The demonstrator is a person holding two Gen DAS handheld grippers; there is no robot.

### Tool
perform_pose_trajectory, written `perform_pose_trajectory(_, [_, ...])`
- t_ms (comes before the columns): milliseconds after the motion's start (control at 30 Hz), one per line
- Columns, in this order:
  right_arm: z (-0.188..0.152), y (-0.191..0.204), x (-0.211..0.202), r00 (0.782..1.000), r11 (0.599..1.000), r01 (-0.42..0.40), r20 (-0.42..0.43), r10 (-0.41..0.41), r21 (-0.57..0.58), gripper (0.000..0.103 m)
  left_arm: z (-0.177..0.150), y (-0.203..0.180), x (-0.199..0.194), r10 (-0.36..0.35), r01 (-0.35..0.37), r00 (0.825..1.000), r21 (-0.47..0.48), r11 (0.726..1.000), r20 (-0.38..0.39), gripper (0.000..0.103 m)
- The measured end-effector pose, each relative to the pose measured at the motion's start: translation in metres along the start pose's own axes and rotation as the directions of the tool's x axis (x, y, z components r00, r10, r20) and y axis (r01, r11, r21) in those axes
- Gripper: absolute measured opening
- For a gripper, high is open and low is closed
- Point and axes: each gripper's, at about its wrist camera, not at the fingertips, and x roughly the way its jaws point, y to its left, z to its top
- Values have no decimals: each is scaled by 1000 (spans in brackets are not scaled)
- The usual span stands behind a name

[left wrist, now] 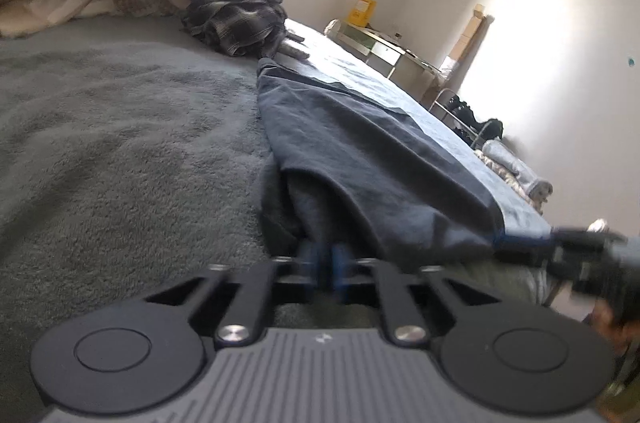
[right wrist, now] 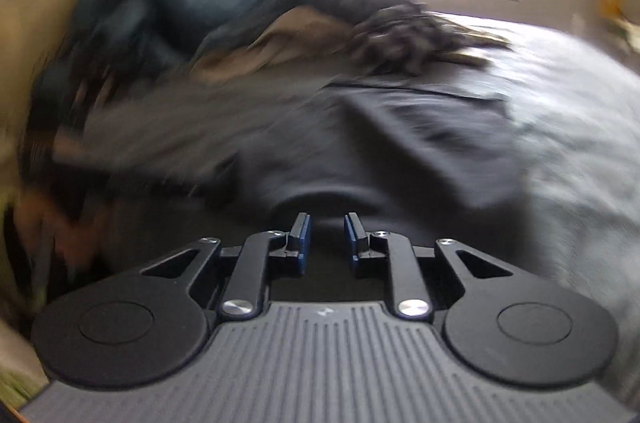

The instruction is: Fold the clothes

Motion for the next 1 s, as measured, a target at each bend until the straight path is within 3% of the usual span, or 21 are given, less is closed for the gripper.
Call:
perform_pose_trajectory(100, [-2,13,6,998,994,55,-30,-59,-98,17,12,4,-5,-41,43,999,-67,997,20,4])
perform_pose_trajectory(167, [-2,12,6,996,992,78,-28,-82,-101,17,21,4,-9,-74,77,997,-92,993,33,4])
perform_pose_trajectory(300, [4,25,11,996,978,86,10,-85,-190,18,34,-1,-12,-107,111,993,-97,989,40,4])
perform_pose_trajectory(400, [3,41,25,993,937,122,37,-116,-326,20,39,-6,-11,-109,112,993,-82,990,41,4])
perform_pose_trajectory(567, [5,52,39,987,895,155,101,-124,-419,15,40,-4,-11,-114,118,992,-99,988,48,4])
perform_pose_trajectory(667, [1,43,49,981,885,192,73,-178,-424,5,38,0,-12,-115,119,992,-109,987,46,3])
perform_pose_trajectory(833, [-1,17,43,980,931,195,28,-196,-308,5,32,4,-7,-98,99,995,-92,991,23,3])
perform_pose_trajectory(1000, [-13,-8,29,958,934,274,-21,-286,-231,2,29,18,-7,-97,98,995,-128,987,18,3])
